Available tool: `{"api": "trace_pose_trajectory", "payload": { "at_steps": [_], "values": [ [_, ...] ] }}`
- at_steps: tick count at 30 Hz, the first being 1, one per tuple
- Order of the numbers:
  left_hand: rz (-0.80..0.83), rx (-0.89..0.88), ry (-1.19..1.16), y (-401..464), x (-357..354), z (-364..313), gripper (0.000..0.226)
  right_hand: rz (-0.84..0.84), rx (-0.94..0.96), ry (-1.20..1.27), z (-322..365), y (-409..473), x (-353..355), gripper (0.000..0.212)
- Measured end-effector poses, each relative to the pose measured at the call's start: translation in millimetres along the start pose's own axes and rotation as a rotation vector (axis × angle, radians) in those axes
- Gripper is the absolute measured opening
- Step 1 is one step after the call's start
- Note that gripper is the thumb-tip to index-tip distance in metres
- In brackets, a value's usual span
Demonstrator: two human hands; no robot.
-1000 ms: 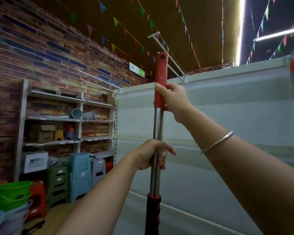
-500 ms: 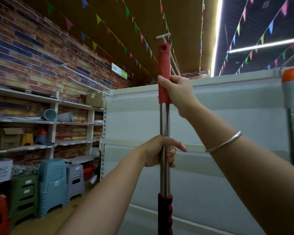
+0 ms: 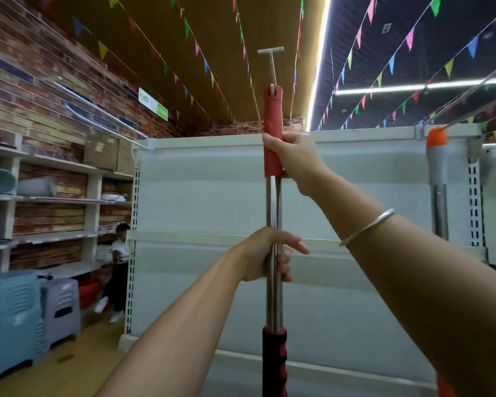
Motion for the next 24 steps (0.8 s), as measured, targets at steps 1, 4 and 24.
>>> {"api": "trace_pose_trajectory", "payload": {
  "at_steps": [1,4,24],
  "values": [
    [0.002,0.007,-0.002,1.8,-0.2,1.1,0.022,0.000,-0.015,-0.001,-2.7,0.3,0.0,0.022],
    [0.010,0.017,-0.005,10.0,1.1,5.7,0.023,-0.013,-0.062,-0.029,-12.7,2.2,1.6,0.022],
    [0.024,-0.003,-0.046,110.2,36.8,27.5,0.026,0.014,-0.086,-0.185,-91.8,46.5,4.6,0.026]
  ]
}}
Point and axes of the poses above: each hand's wrist, its own y-axis towards the middle knuckle, its own x-axis out of the back of the hand, z = x × y, the point moved 1 cm from there along y, towards the middle knuckle, and after that the axes turned 7 degrees about x, right-handed, at the moved point
